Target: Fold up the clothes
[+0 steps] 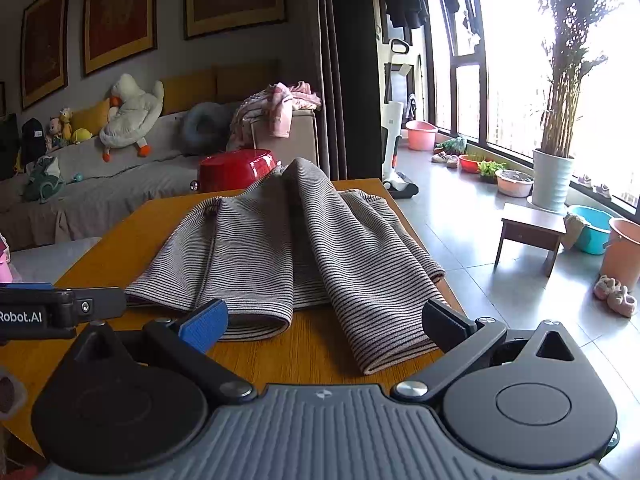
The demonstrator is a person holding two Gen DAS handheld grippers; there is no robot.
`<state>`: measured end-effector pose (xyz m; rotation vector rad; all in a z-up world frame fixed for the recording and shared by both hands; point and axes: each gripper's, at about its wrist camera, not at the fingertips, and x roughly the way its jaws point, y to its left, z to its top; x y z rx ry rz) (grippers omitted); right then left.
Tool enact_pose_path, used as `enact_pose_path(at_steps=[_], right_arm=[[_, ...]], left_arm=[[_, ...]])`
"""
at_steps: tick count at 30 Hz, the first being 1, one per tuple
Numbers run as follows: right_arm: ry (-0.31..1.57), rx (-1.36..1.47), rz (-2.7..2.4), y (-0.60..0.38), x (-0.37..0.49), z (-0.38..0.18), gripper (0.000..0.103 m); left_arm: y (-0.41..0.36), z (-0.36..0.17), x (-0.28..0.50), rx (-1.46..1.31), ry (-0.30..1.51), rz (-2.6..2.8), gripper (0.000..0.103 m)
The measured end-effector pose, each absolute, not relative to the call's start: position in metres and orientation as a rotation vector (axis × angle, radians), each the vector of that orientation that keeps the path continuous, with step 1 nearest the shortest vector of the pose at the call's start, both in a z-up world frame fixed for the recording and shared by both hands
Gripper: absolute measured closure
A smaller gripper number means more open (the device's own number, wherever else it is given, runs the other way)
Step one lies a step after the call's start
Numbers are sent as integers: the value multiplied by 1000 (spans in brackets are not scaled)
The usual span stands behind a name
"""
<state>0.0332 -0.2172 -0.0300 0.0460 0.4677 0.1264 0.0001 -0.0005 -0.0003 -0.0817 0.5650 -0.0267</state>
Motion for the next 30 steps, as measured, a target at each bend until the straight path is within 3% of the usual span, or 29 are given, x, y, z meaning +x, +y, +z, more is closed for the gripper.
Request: enact_pose_path(at_steps=[30], right_arm=[[557, 77, 136, -218, 46, -39, 0]], left_arm=[[2, -19, 12, -77, 707, 15, 0]])
